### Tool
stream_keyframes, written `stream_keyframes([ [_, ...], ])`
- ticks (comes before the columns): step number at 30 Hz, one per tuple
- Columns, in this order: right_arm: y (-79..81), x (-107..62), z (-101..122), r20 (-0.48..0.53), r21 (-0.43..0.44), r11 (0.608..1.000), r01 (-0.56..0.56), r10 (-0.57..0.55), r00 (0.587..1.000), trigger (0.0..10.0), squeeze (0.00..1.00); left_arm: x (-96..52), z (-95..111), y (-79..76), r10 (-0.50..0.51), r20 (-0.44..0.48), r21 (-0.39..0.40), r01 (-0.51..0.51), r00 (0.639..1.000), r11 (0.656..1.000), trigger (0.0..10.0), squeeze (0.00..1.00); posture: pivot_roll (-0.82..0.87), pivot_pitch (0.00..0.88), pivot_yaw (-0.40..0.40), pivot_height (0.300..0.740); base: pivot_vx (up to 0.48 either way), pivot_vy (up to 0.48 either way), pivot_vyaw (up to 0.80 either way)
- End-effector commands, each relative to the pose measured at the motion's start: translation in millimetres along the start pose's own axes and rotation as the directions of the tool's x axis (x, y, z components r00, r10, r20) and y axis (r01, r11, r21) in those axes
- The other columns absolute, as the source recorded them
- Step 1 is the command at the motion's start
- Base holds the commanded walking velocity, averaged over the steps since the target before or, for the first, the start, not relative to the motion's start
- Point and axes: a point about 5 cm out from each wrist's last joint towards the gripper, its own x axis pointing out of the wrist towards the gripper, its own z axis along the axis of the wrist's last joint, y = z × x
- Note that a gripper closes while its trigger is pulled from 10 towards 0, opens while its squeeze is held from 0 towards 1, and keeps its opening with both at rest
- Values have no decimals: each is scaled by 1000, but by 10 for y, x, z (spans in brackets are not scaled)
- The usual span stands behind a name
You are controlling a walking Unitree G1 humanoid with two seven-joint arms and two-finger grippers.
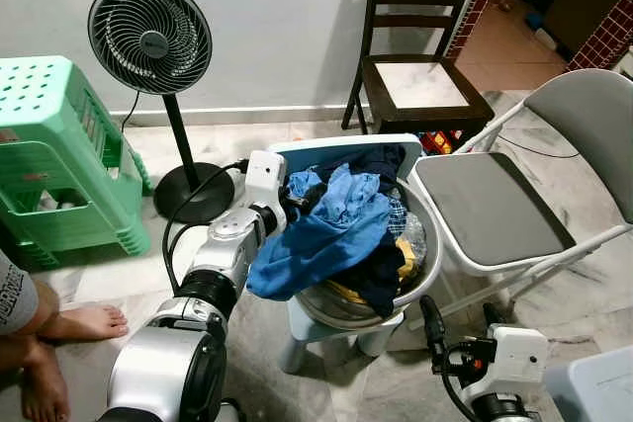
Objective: Hang hanger
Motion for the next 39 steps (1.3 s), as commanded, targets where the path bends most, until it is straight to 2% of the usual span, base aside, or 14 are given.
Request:
stream_keyframes([
  [1, -76, -33, 16, 4, -13, 999, 29, -29, 1000, 10000, 0, 14, -23, -27, -4, -20, -3, 4, 1000, 1000, 0, 0, 18, 145, -112, 740, 0, 0, 0],
  [12, -80, -14, 23, 5, -15, 999, 30, -30, 1000, 10000, 0, -2, -119, -19, 12, -63, -10, -12, 998, 1000, 0, 0, 23, 146, -116, 740, 0, 0, 0],
  [21, -88, -21, 30, 3, -17, 1000, 24, -24, 1000, 10000, 0, -11, -214, -18, 41, -101, -123, -53, 994, 991, 0, 0, 19, 146, -120, 740, 0, 0, 0],
  [25, -28, -40, 36, 3, 20, 999, -37, 37, 999, 10000, 0, -16, -235, -25, 33, -107, -118, -46, 994, 992, 0, 0, 19, 146, -120, 740, 0, 0, 0],
  [27, 71, -64, 71, 21, 56, 990, -133, 132, 991, 10000, 0, -14, -241, -35, 29, -111, -115, -42, 993, 992, 0, 0, 19, 144, -119, 740, 0, 0, 0],
  [39, 38, -66, 41, -1, 46, 991, -122, 122, 993, 10000, 0, 7, -186, -61, 20, -80, -108, -28, 997, 994, 0, 0, 15, 139, -122, 740, 0, 0, 0],
])
